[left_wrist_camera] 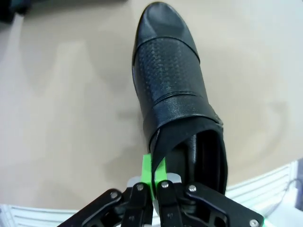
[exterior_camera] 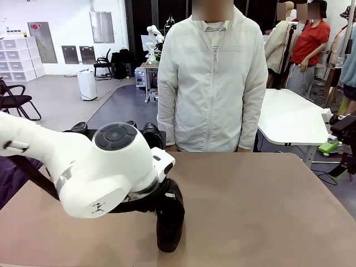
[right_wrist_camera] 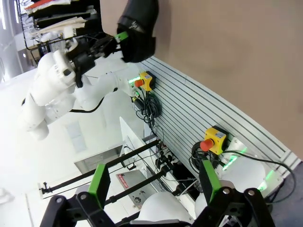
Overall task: Organize the shoes by placing them on the stand.
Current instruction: Place the Shoe from the middle of the table onto the Shoes Stand.
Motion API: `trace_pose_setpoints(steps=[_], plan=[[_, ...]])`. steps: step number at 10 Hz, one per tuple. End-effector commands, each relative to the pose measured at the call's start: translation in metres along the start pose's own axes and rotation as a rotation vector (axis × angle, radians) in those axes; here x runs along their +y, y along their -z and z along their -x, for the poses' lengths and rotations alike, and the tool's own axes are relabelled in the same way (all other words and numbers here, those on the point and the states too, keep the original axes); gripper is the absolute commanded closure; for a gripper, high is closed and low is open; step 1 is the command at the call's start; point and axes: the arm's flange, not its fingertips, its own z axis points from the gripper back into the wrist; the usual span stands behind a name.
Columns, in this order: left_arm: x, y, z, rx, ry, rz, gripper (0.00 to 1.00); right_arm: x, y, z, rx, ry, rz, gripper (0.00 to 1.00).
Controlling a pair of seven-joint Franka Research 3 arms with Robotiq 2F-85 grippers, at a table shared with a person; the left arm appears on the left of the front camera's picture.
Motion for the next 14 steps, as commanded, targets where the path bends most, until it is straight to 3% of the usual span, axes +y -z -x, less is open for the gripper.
trace_pose_setpoints(steps=[1, 3, 5, 7, 8, 9, 14], plan=[[0.042, -0.085, -0.015, -0.042, 0.05, 0.036, 1.0, 0.004, -0.004, 0.0, 0.003, 0.015, 0.014, 0.0], [0.083, -0.135, -0.036, -0.071, 0.149, 0.051, 1.0, 0.004, -0.004, 0.0, 0.003, 0.015, 0.014, 0.0], [0.14, -0.156, -0.04, -0.045, 0.27, 0.096, 1.0, 0.004, -0.004, 0.0, 0.003, 0.015, 0.014, 0.0], [0.201, -0.166, -0.043, -0.012, 0.214, 0.125, 1.0, 0.004, -0.004, 0.0, 0.003, 0.015, 0.014, 0.0], [0.224, -0.167, -0.036, 0.06, 0.023, 0.095, 1.0, 0.004, -0.004, 0.0, 0.003, 0.015, 0.014, 0.0], [0.16, -0.182, -0.073, -0.03, 0.242, 0.082, 1.0, 0.004, -0.004, 0.0, 0.003, 0.015, 0.014, 0.0], [0.16, -0.182, -0.073, -0.03, 0.242, 0.082, 1.0, 0.004, -0.004, 0.0, 0.003, 0.015, 0.014, 0.0]])
